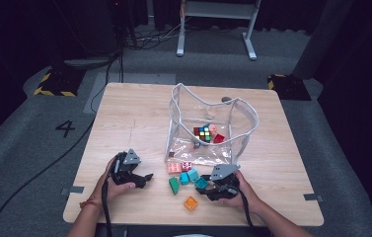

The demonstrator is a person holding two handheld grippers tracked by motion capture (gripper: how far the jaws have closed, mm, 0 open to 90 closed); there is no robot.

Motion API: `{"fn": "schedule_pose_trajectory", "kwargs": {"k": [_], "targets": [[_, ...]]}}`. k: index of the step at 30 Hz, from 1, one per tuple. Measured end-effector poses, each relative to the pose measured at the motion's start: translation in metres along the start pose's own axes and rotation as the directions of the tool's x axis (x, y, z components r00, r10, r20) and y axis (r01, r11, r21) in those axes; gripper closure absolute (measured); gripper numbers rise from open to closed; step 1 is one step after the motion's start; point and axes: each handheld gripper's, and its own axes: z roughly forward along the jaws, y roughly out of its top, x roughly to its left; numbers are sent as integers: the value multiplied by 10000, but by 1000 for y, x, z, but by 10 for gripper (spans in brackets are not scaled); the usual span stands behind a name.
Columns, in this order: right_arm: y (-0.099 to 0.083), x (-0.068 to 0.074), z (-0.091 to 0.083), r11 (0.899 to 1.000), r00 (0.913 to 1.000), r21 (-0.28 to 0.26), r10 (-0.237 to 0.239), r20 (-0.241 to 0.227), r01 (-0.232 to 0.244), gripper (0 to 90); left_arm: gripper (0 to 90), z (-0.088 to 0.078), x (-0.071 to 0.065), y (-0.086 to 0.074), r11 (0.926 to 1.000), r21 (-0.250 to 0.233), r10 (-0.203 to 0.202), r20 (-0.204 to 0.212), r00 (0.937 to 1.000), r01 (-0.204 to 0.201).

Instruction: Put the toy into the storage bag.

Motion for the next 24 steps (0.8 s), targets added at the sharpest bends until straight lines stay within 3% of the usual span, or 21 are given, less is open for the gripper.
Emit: {"fn": "schedule_pose_trajectory", "kwargs": {"k": [1, 2, 4, 8, 15, 24], "targets": [[-1, -2, -2, 9999, 9999, 54, -153, -31, 153, 507, 134, 0, 0, 0, 10000, -3, -2, 1, 10000, 2], [-2, -2, -4, 9998, 9998, 56, -174, -47, 174, 583, 135, 0, 0, 0, 10000, 0, 4, 0, 10000, -4], [-5, -6, -9, 9988, 9988, -151, -468, -111, 466, 591, 134, 0, 0, 0, 10000, -4, -2, 2, 10000, 2], [-9, -12, -22, 9987, 9987, -137, -482, 164, 485, 594, 134, 0, 0, 0, 10000, -1, 4, -2, 10000, -4], [-17, -27, -54, 9983, 9972, -562, -139, 736, 181, 595, 135, 0, 0, 0, 10000, -4, 7, -2, 10000, -7], [-35, -49, -95, 9965, 9853, -725, 530, 1622, -417, 596, 135, 0, 0, 0, 10000, -5, -2, 0, 10000, 2]]}}
